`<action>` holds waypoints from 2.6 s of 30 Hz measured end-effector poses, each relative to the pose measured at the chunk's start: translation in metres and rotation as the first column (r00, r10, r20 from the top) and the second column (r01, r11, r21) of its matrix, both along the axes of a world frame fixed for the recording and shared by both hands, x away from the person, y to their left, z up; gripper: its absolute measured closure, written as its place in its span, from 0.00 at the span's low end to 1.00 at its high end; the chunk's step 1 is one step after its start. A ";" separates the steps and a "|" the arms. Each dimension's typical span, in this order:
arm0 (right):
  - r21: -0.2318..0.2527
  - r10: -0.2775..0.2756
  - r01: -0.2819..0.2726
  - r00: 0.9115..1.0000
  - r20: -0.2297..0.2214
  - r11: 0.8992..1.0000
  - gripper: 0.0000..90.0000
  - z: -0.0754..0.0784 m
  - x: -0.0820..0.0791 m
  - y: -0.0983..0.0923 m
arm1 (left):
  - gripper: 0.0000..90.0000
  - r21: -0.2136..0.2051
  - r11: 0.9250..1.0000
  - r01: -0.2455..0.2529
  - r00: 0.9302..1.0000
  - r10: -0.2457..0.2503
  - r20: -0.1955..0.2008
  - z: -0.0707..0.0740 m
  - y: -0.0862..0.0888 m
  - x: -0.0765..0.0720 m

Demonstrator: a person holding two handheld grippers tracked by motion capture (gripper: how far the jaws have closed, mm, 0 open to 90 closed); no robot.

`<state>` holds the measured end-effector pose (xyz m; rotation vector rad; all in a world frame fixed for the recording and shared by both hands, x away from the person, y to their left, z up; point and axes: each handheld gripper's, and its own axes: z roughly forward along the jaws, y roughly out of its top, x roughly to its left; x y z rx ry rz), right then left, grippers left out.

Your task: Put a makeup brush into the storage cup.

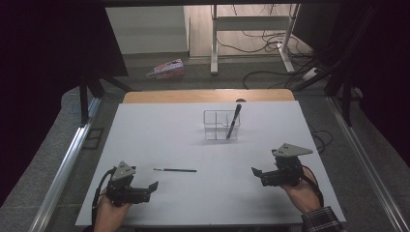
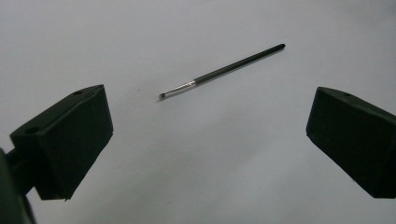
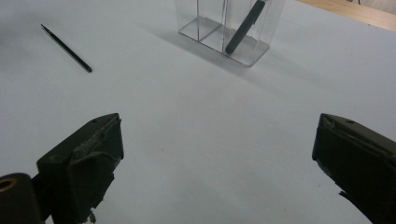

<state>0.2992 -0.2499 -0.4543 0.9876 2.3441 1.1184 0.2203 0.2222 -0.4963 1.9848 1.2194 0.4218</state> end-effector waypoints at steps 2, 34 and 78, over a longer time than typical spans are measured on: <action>-0.001 -0.004 0.004 1.000 -0.004 1.000 0.02 -0.001 -0.003 -0.002 | 0.01 0.003 1.000 -0.001 1.000 0.001 0.003 0.000 0.000 0.000; -0.048 -0.039 0.037 0.998 -0.052 0.998 0.01 -0.015 -0.024 -0.024 | 0.01 0.018 1.000 -0.006 1.000 0.006 0.012 0.000 0.000 -0.001; -0.050 -0.011 0.008 0.999 -0.049 0.999 0.01 -0.015 -0.022 -0.021 | 0.00 0.124 0.988 0.096 0.991 -0.084 -0.104 0.014 0.000 0.028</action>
